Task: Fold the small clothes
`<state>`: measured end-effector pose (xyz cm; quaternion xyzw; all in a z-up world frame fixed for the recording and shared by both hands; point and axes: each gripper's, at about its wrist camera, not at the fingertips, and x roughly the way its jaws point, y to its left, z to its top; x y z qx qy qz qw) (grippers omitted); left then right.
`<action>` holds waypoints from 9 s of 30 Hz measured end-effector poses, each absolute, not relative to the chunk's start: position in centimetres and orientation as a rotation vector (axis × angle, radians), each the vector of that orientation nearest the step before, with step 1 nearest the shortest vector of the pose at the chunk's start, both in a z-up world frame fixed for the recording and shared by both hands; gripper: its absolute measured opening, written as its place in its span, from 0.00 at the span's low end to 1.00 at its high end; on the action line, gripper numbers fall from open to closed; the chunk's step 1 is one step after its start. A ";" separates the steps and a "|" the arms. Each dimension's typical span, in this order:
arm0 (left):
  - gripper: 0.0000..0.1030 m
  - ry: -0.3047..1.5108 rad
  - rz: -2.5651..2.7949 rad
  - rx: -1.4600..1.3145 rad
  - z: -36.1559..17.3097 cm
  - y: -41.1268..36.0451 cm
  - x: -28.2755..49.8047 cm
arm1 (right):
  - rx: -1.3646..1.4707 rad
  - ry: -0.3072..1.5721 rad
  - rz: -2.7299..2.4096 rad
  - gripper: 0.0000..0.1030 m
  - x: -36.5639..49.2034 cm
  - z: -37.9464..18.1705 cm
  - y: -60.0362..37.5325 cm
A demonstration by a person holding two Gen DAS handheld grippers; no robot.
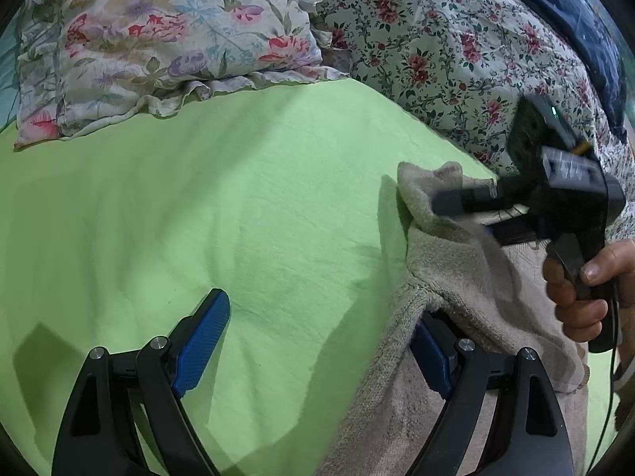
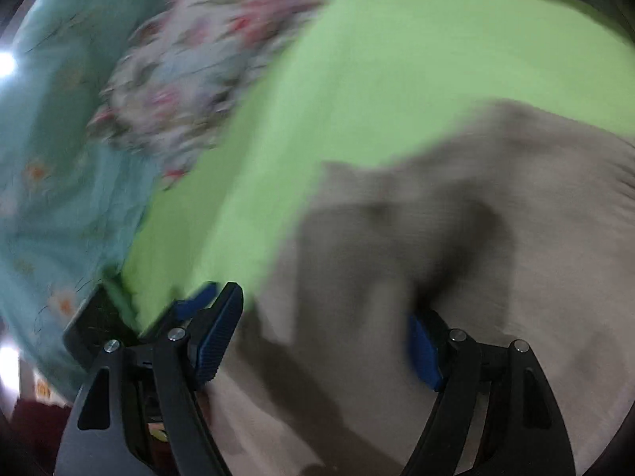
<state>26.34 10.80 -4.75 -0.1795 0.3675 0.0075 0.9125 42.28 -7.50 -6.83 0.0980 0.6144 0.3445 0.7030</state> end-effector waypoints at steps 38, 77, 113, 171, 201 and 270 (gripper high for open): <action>0.74 0.871 0.030 -0.128 -4.2 8.1 30.9 | 0.391 0.840 -0.225 0.69 14.7 0.7 -36.1; 0.82 1.015 -0.354 -0.363 -4.9 8.7 2.7 | 0.523 0.818 -0.119 0.55 -9.4 0.2 -31.1; 0.09 1.053 -0.616 -0.369 -6.6 8.6 -1.0 | 0.571 0.896 0.122 0.09 -16.4 -2.6 -30.0; 0.44 0.837 -0.367 -0.335 -1.7 3.8 32.9 | 0.584 0.633 -0.066 0.37 17.4 1.8 -41.3; 0.23 0.860 -0.246 -0.307 -1.2 4.2 38.6 | 0.499 0.705 -0.188 0.33 22.1 1.5 -43.2; 0.07 0.783 -0.571 -0.238 -0.4 -13.8 24.2 | 0.600 0.961 0.436 0.70 26.0 1.3 -30.0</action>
